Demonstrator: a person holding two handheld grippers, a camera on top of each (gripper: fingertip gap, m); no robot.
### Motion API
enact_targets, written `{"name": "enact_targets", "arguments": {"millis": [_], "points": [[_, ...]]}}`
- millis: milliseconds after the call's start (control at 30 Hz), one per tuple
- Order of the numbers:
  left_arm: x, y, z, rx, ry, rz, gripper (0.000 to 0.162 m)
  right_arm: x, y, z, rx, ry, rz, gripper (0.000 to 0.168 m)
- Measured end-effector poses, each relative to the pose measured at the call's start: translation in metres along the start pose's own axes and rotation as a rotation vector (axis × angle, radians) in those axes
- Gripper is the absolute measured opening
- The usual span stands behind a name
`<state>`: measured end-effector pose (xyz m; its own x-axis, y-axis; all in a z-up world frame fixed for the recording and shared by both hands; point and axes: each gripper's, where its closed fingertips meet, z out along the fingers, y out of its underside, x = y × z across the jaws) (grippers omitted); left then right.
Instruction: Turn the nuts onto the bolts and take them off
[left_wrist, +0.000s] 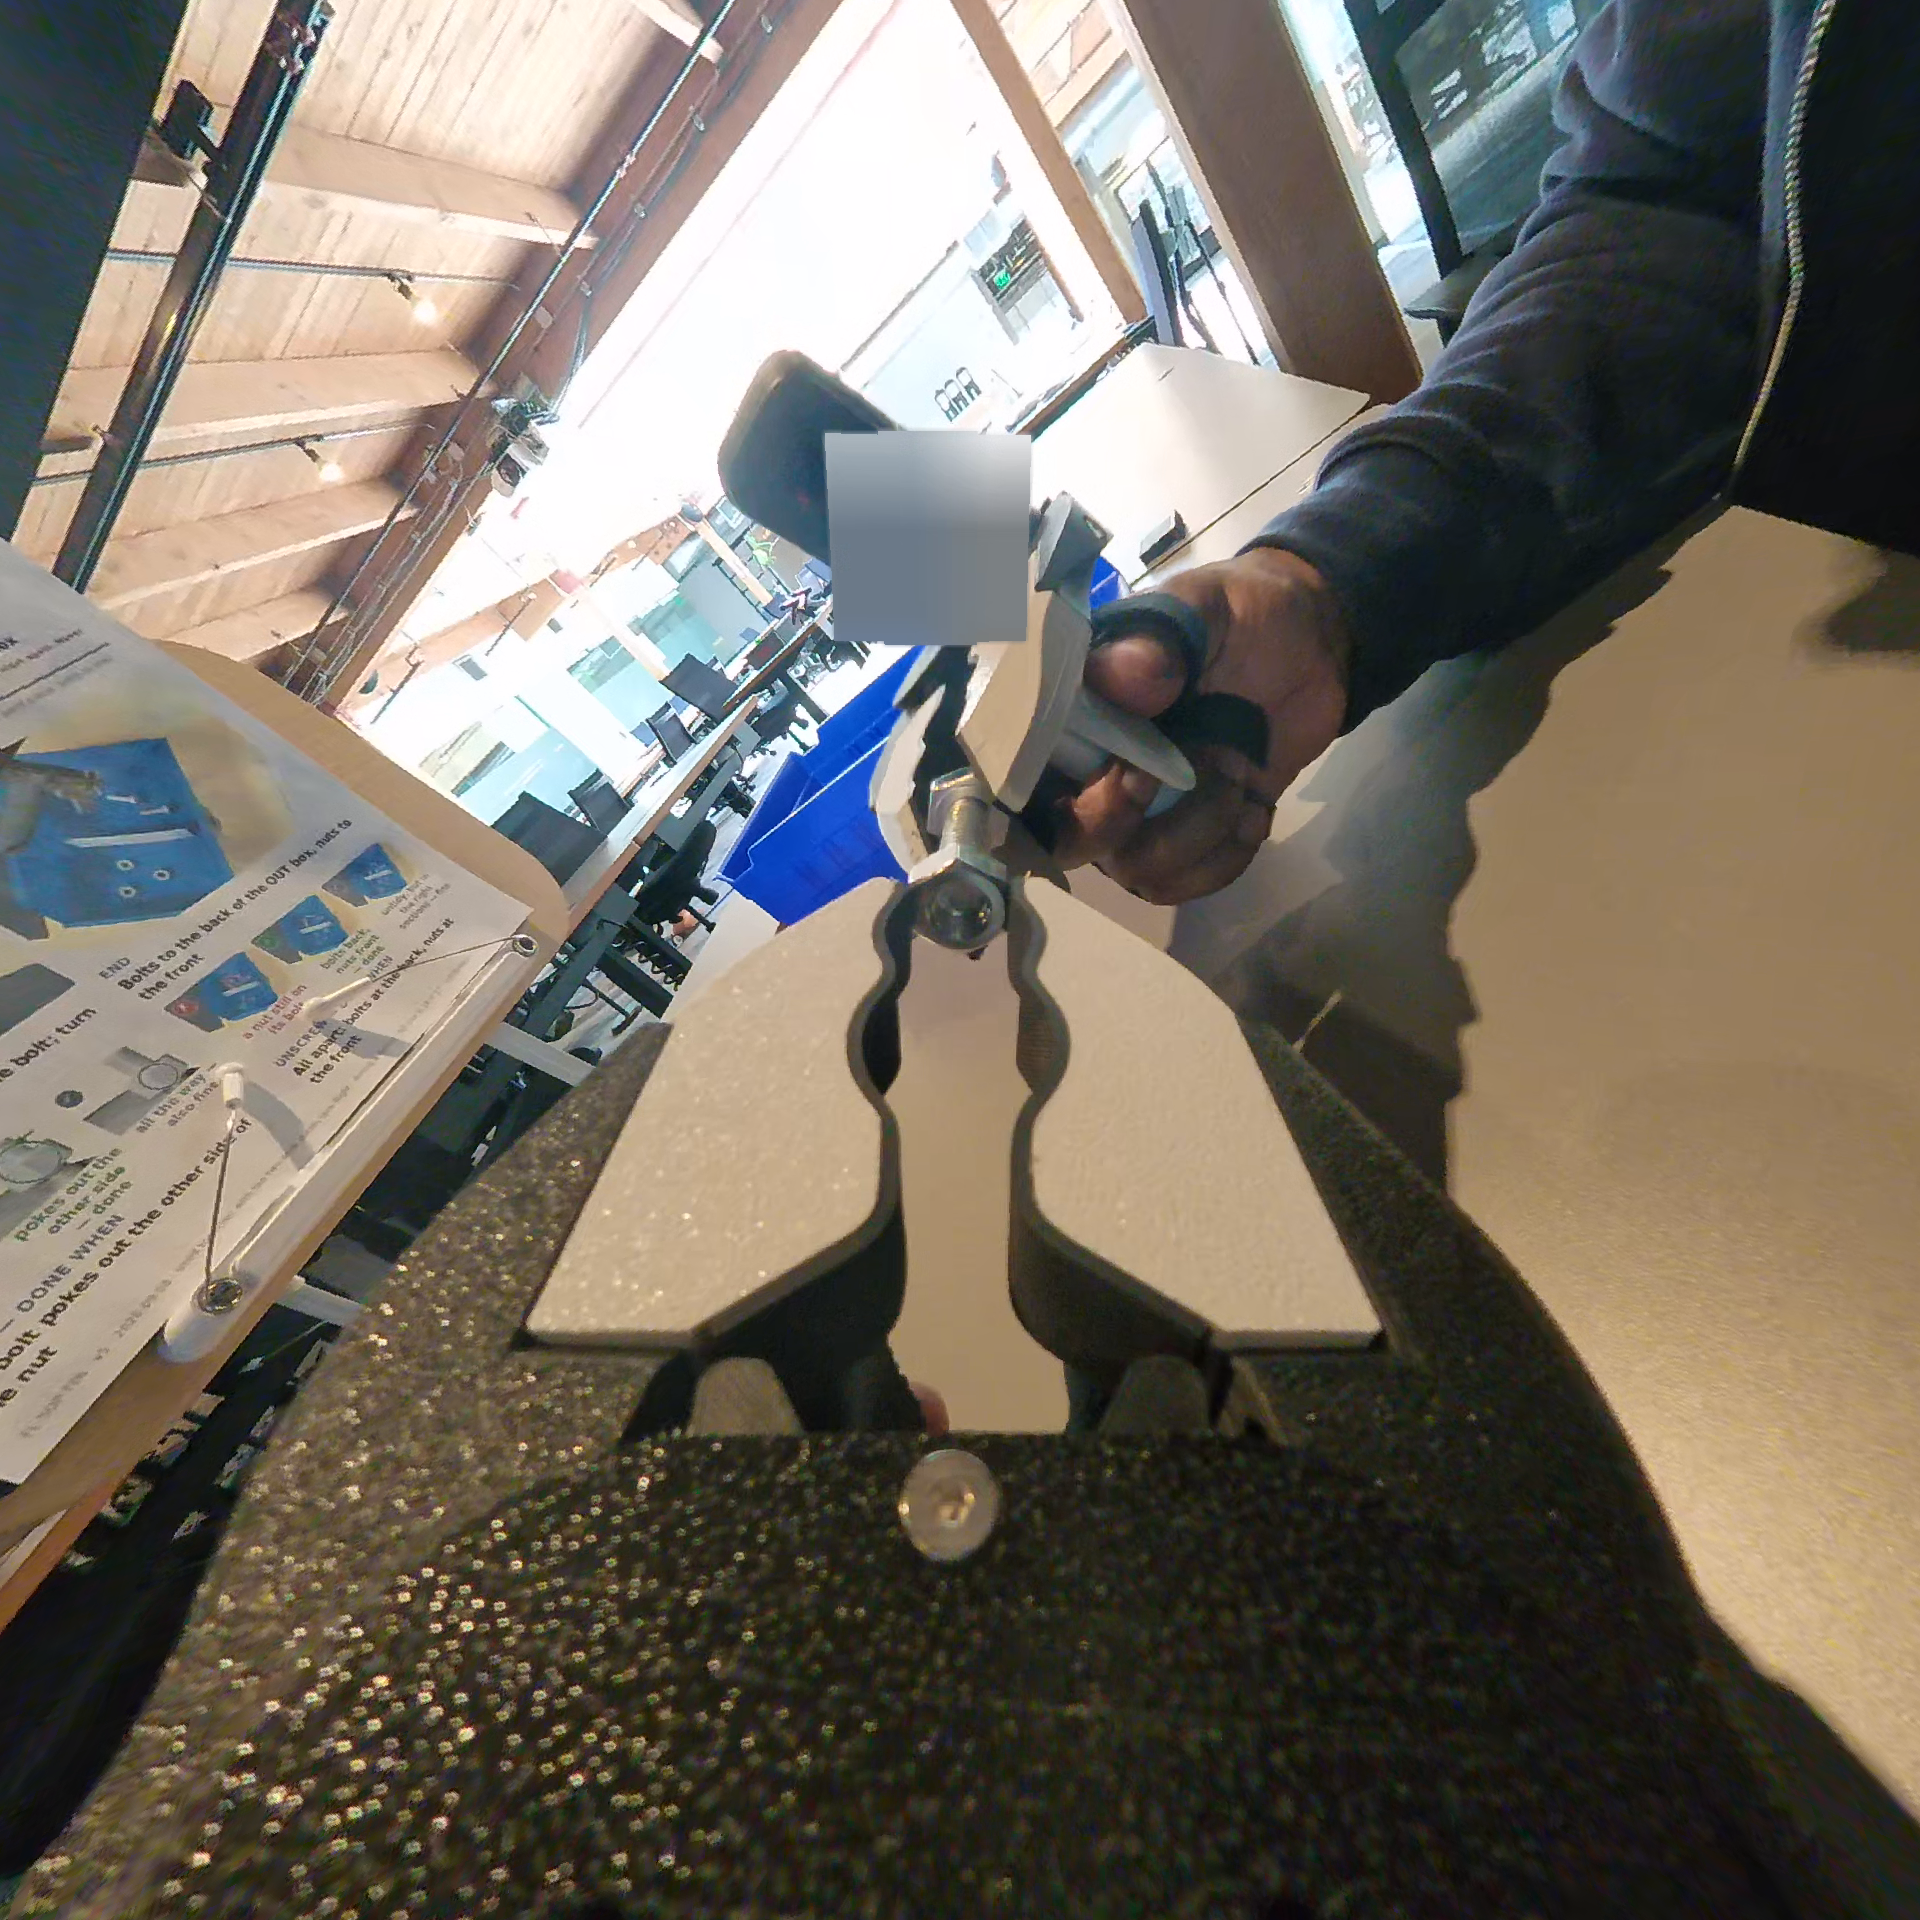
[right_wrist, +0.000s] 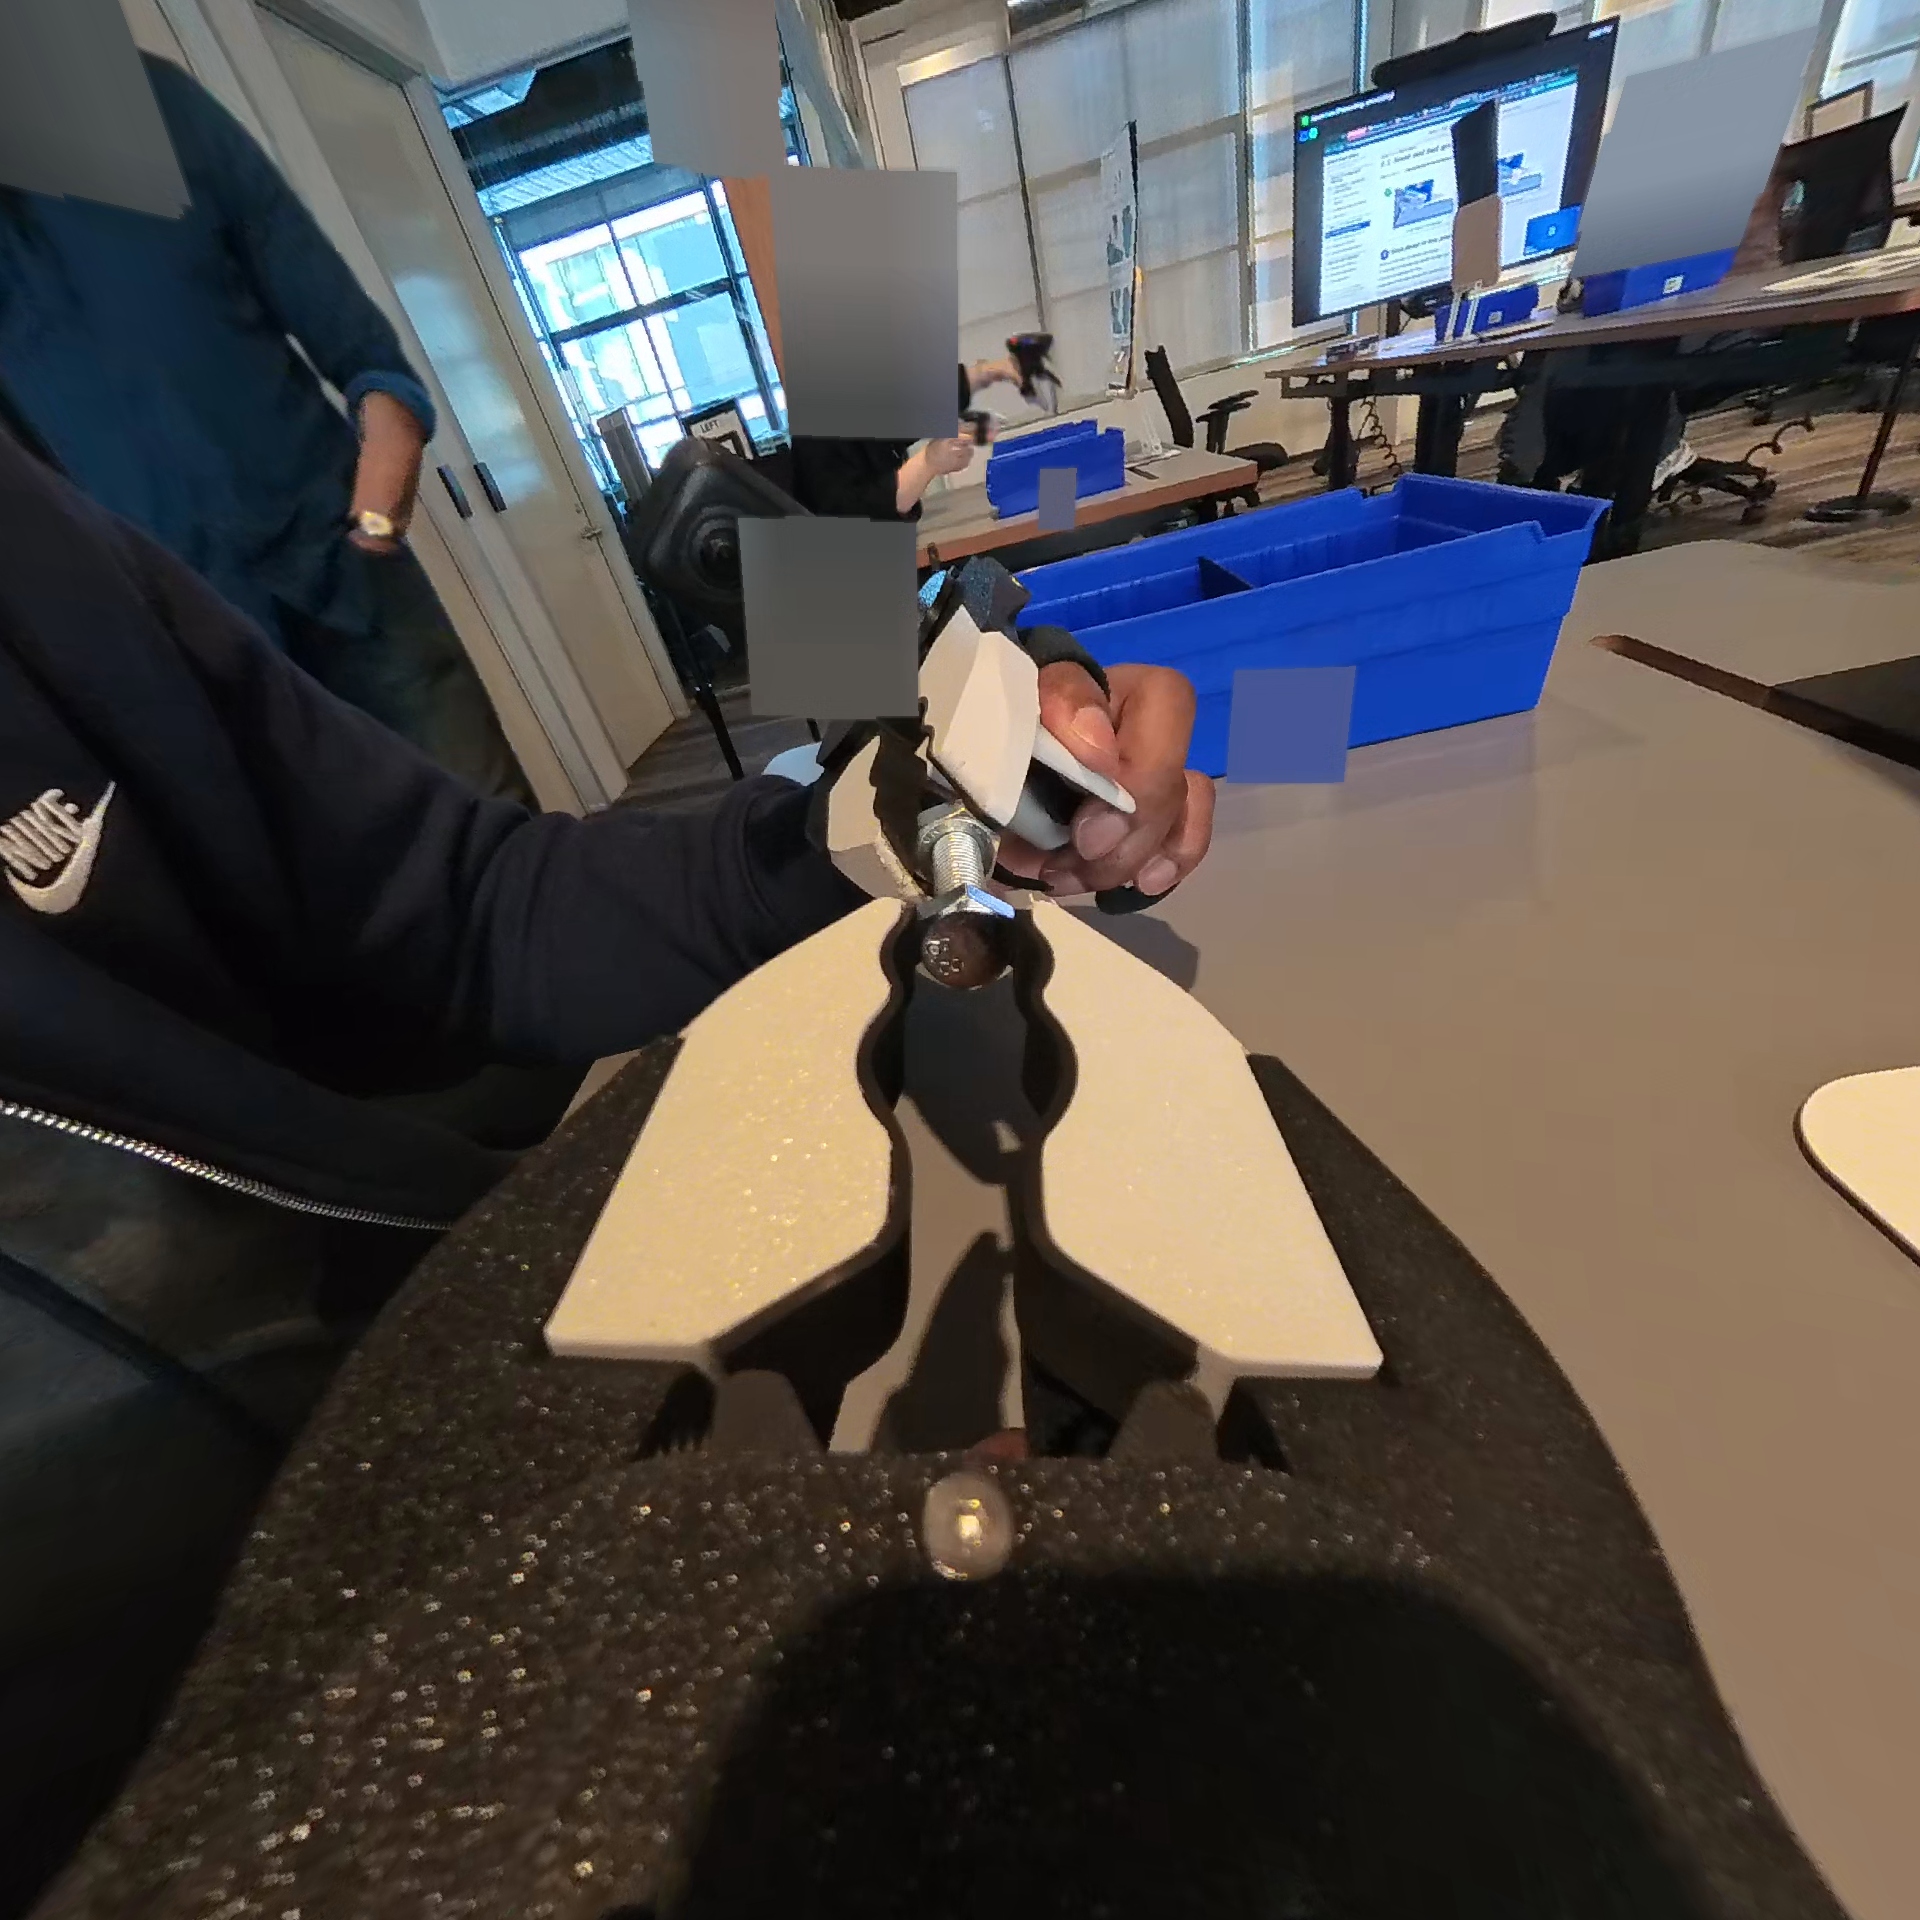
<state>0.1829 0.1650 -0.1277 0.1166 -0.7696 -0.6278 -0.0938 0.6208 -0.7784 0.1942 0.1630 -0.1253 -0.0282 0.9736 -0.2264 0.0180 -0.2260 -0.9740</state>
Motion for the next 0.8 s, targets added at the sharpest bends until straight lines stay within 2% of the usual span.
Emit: {"name": "enact_targets", "arguments": {"millis": [800], "points": [[-0.0026, -0.0011, 0.0026, -0.067, -0.012, 0.13, 0.017, 0.0009, -0.0024, -0.0028, 0.02, -0.008, 0.03, 0.017]]}}
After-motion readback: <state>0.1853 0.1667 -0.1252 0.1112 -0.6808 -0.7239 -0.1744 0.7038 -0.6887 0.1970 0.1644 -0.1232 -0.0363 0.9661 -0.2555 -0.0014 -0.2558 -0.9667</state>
